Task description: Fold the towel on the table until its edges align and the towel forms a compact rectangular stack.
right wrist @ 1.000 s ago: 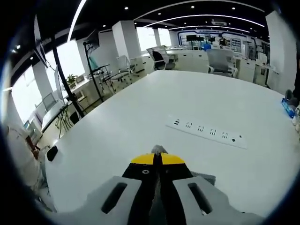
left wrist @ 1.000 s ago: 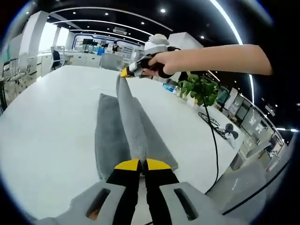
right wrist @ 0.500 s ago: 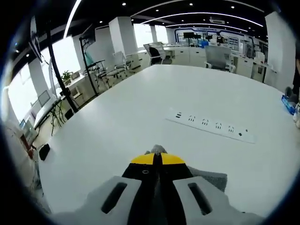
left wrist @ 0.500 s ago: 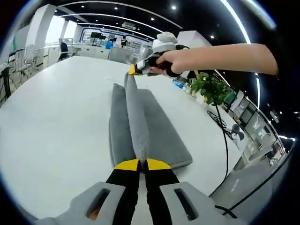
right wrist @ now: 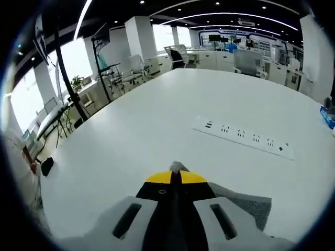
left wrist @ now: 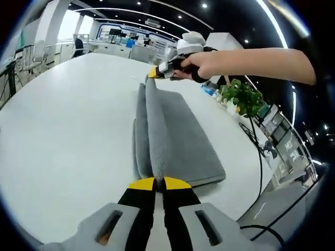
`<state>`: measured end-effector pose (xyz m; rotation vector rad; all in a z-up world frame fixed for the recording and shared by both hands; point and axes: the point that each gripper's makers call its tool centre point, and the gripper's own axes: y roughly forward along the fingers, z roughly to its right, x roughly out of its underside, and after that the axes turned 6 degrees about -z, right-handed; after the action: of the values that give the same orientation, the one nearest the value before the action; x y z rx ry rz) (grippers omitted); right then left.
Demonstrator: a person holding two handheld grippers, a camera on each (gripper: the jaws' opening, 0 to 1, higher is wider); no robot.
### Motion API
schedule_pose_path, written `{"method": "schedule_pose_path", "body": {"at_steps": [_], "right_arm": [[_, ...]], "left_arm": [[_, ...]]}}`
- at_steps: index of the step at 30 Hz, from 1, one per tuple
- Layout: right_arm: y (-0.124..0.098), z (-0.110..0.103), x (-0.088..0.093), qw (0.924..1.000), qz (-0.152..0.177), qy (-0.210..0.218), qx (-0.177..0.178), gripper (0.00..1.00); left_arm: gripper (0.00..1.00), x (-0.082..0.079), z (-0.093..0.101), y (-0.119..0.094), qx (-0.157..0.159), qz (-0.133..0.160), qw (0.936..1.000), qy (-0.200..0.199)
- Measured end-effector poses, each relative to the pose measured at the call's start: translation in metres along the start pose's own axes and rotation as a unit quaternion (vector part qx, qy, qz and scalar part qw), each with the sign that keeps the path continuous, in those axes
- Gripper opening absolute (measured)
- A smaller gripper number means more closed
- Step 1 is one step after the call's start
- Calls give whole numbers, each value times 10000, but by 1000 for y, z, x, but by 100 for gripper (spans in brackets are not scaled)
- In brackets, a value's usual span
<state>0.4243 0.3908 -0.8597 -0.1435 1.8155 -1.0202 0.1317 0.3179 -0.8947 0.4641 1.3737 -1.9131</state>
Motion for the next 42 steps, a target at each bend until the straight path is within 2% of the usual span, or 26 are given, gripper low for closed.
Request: {"method": "schedule_pose_path", "body": {"at_steps": [7, 11, 19, 24, 30, 36, 42], "right_arm": [[7, -2, 2, 10000, -21, -36, -90, 2], [8, -3, 5, 9999, -70, -81, -113, 3], [1, 2, 5, 9995, -110, -206, -210, 11], [-4, 6, 11, 9988, -253, -340, -233, 20], [-14, 9, 13, 9983, -285, -387, -315, 21], [-26, 22, 10, 9987, -245, -292, -328, 24], [-41, 37, 22, 9990, -271, -227, -267, 24]], "left_arm": [[6, 2, -14, 3, -116, -78, 9998, -122], [9, 1, -15, 3, -169, -98, 9997, -112], [15, -7, -19, 1, -196, 24, 9997, -117], [15, -12, -25, 6, -342, -40, 9994, 102], [17, -25, -22, 13, -308, -86, 9985, 452], [19, -38, -21, 16, -286, -63, 9973, 676], [21, -51, -26, 23, -269, -85, 9958, 871]]}}
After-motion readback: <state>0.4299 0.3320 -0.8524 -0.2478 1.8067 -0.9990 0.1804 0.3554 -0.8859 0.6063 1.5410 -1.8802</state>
